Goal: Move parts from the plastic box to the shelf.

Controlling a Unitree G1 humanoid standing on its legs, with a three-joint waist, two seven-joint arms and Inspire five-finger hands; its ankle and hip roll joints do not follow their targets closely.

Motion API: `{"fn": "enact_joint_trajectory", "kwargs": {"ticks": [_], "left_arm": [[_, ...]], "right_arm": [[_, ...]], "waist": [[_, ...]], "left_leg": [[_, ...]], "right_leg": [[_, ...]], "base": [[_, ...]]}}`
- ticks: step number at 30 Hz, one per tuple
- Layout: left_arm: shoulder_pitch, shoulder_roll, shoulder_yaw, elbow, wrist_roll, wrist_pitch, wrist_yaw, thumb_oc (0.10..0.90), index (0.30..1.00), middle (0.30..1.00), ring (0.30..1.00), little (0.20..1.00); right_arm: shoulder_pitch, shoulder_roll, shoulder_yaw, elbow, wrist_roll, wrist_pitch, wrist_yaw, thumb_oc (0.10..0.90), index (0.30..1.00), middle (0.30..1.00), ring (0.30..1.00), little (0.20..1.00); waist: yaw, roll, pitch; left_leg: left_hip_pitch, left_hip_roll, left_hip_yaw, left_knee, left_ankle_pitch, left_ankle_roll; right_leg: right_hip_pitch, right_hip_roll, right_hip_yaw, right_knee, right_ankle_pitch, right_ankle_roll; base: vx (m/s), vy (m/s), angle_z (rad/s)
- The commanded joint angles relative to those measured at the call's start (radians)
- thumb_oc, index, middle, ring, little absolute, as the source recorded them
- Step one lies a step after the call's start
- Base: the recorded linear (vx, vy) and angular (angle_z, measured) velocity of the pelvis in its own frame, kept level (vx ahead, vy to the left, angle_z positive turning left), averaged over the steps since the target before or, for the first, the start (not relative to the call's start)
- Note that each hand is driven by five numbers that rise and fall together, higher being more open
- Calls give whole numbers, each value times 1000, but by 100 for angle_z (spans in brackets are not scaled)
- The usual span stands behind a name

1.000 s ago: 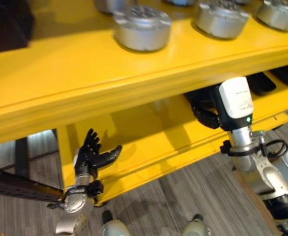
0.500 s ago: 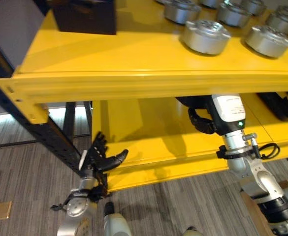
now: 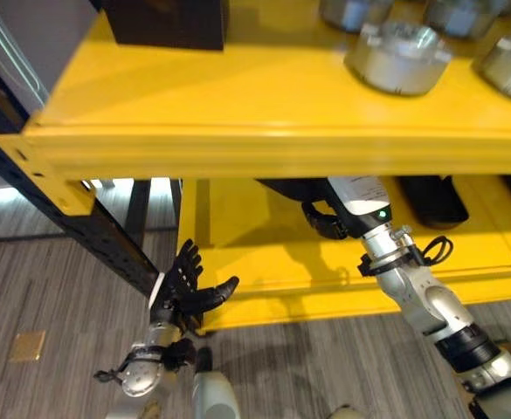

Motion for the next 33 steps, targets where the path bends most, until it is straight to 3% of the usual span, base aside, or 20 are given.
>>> {"fn": "enact_joint_trajectory", "kwargs": {"ticks": [1,7,17,33], "left_arm": [[-43,76,61,-92,-15,-96,16,900,1000,1000,1000,1000],[-72,89,29,-94,-40,-107,25,900,1000,1000,1000,1000],[-84,98,13,-99,-54,-113,29,900,1000,1000,1000,1000],[-89,104,7,-97,-52,-125,28,900,1000,1000,1000,1000]], "right_arm": [[-221,14,-48,-41,11,-5,-65,400,300,300,300,300],[-258,-14,-13,100,20,36,-81,400,300,300,300,300],[-288,-18,-51,161,47,65,-150,400,300,300,300,300],[-352,-50,-133,240,80,115,-237,400,300,300,300,300]], "waist": [[37,-19,10],[20,34,103],[2,51,133],[-8,62,133]], "left_leg": [[75,11,20,78,-147,31],[-32,30,0,193,-164,19],[-65,32,1,233,-180,20],[-64,18,2,199,-170,22]], "right_leg": [[-28,-21,6,96,57,-16],[-140,-43,43,212,-7,-39],[-210,-58,76,271,-43,-56],[-227,-76,69,270,-27,-52]], "base": [[-136,-37,13],[-124,-51,8],[-21,-34,-4],[0,0,0]]}}
